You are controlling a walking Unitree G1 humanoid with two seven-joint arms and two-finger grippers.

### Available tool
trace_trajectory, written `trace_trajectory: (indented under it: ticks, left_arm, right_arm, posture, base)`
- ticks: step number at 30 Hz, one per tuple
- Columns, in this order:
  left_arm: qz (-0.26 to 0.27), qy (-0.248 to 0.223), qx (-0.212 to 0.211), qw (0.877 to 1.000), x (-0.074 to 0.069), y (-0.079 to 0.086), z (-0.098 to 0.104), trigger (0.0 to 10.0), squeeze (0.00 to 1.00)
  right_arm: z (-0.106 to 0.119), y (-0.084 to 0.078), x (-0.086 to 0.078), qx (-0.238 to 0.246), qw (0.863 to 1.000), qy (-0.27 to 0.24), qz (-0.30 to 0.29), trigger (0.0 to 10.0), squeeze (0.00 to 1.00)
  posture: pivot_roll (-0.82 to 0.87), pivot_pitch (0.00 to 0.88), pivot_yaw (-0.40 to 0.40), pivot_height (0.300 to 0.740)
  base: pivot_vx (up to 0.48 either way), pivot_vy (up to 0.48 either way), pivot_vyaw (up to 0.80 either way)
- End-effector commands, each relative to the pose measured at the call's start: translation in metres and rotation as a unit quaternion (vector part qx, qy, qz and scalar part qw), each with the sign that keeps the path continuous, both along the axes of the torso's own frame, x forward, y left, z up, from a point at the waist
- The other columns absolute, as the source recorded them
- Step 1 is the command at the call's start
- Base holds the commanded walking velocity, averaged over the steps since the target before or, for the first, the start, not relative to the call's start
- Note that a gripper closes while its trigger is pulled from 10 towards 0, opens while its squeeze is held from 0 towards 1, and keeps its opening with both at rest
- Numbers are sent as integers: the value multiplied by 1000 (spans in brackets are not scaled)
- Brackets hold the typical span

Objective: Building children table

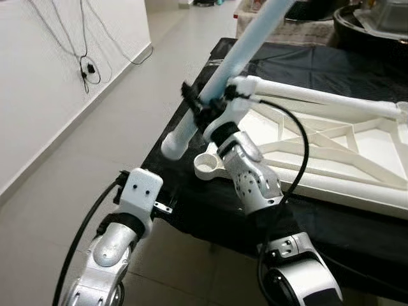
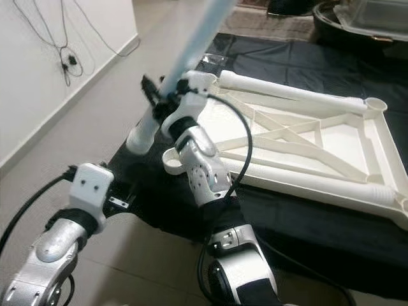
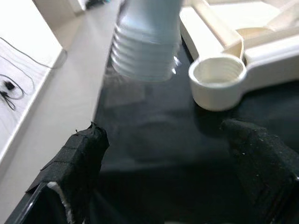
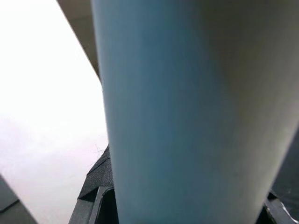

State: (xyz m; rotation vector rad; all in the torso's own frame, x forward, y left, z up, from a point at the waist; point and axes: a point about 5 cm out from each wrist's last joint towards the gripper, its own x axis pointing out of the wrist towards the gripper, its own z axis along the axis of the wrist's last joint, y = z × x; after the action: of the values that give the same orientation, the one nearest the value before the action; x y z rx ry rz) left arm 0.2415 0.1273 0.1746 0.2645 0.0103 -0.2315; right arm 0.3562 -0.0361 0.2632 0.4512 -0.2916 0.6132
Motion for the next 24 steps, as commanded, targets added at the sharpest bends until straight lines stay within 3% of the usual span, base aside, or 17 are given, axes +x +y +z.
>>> trace_trajectory:
  ticks: [1,7,10,18,24]
  left_arm:
    - [-6,21,6,1000,0,1,-8,10000,0]
    - [-11,35,17,999,7,6,-14,10000,0]
    - [-8,27,28,999,17,11,-10,10000,0]
    - [-24,6,42,999,35,5,-1,10000,0]
    - [-28,5,47,999,39,3,-2,10000,0]
  right_arm:
    - [5,6,-7,-2,999,-14,30,10000,0]
    - [0,10,-17,-16,997,-14,81,10000,0]
    - [-5,11,-24,-28,994,-11,109,10000,0]
    - [-13,12,-31,-45,992,-8,122,10000,0]
    - [-14,13,-33,-47,991,-5,125,10000,0]
  posture:
    - [118,75,16,740]
    - [116,73,18,740]
    - [115,72,15,740]
    - [113,72,17,740]
    - [113,72,17,740]
  base:
    - [0,0,0]
    - [0,0,0]
    - [0,0,0]
    - [0,0,0]
    - [0,0,0]
